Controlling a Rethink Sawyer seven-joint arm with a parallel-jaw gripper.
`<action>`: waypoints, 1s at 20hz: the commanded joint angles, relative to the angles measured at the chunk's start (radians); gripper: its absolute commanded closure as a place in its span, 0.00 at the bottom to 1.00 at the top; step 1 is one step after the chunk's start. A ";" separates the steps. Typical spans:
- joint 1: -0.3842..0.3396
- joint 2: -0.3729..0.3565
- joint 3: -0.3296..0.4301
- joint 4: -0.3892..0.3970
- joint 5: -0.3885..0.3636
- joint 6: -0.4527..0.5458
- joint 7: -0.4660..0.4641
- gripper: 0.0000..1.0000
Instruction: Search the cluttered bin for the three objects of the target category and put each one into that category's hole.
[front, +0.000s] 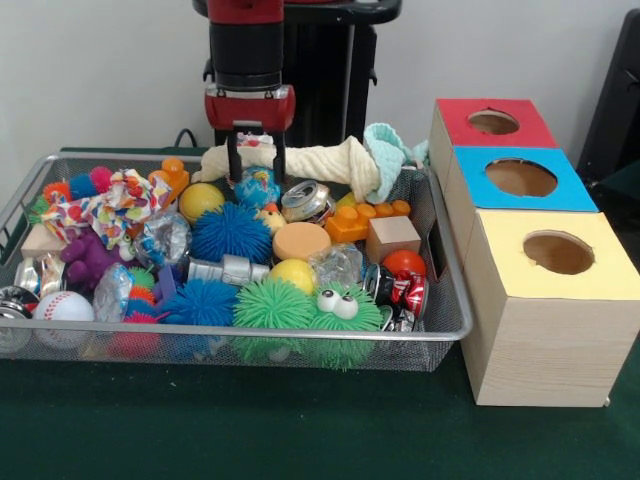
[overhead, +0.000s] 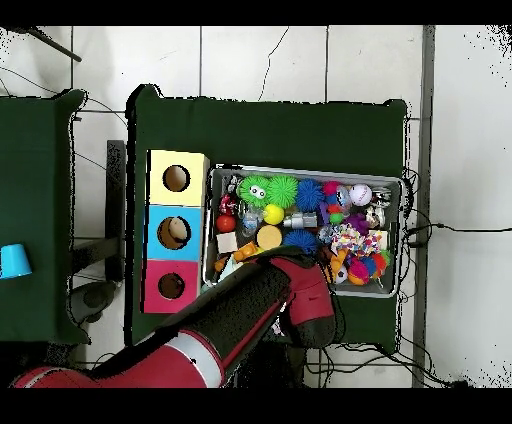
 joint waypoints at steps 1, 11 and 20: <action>-0.013 0.042 0.211 -0.015 0.096 0.077 -0.123 0.00; -0.045 0.061 0.244 -0.027 0.174 0.138 -0.229 0.00; -0.064 0.087 0.243 -0.041 0.194 0.173 -0.323 0.00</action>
